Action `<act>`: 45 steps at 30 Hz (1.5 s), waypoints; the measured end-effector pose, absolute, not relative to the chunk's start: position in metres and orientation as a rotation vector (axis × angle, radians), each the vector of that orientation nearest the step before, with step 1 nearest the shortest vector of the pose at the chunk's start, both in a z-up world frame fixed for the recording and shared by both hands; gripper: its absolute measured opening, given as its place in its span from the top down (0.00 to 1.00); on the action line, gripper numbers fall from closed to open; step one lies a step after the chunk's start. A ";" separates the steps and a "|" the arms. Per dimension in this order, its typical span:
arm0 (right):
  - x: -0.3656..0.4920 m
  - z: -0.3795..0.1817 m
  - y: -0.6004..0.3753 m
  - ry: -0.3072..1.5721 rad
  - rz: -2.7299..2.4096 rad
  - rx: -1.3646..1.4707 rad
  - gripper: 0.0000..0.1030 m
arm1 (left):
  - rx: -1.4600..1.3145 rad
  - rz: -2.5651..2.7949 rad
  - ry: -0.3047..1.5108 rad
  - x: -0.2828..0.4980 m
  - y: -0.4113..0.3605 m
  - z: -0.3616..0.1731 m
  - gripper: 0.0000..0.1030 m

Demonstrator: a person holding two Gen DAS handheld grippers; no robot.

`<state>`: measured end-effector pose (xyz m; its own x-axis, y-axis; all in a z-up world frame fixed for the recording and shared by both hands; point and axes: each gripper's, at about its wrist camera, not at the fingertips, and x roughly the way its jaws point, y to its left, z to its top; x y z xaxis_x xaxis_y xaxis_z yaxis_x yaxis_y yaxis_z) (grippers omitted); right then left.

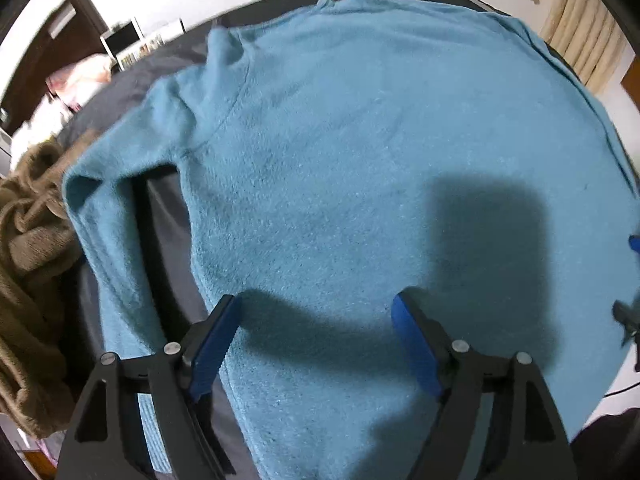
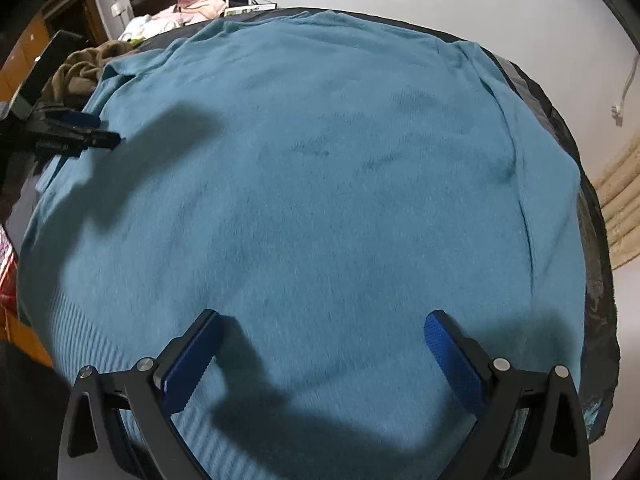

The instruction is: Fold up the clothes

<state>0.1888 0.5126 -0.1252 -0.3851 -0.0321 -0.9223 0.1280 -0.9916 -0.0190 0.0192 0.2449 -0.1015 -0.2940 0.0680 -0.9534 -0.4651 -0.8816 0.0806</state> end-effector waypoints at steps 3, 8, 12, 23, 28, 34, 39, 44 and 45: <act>0.175 -0.119 0.519 0.101 -2.487 1.747 0.01 | -1.621 2.253 0.505 0.002 0.246 -0.090 0.19; 0.106 -0.078 0.554 -0.089 -2.605 1.681 0.01 | -1.560 2.335 0.467 -0.048 0.263 -0.059 0.19; 0.025 -0.049 0.564 -0.112 -2.692 1.620 0.01 | -1.530 2.390 0.443 -0.106 0.288 -0.047 0.19; -0.094 -0.072 0.588 -0.201 -2.721 1.703 0.01 | -1.584 2.392 0.319 -0.223 0.309 -0.099 0.19; -0.136 -0.110 0.594 -0.218 -2.730 1.809 0.01 | -1.614 2.418 0.267 -0.253 0.304 -0.113 0.19; -0.160 -0.126 0.623 -0.220 -2.896 1.787 0.01 | -1.568 2.473 0.238 -0.265 0.295 -0.112 0.17; -0.182 -0.126 0.640 -0.267 -2.952 1.793 0.00 | -1.567 2.526 0.236 -0.282 0.291 -0.112 0.03; -0.183 -0.128 0.641 -0.258 -2.971 1.774 0.00 | -1.568 2.526 0.238 -0.287 0.284 -0.113 0.00; -0.181 -0.126 0.639 -0.258 -2.956 1.785 0.00 | -1.575 2.524 0.245 -0.288 0.283 -0.113 0.00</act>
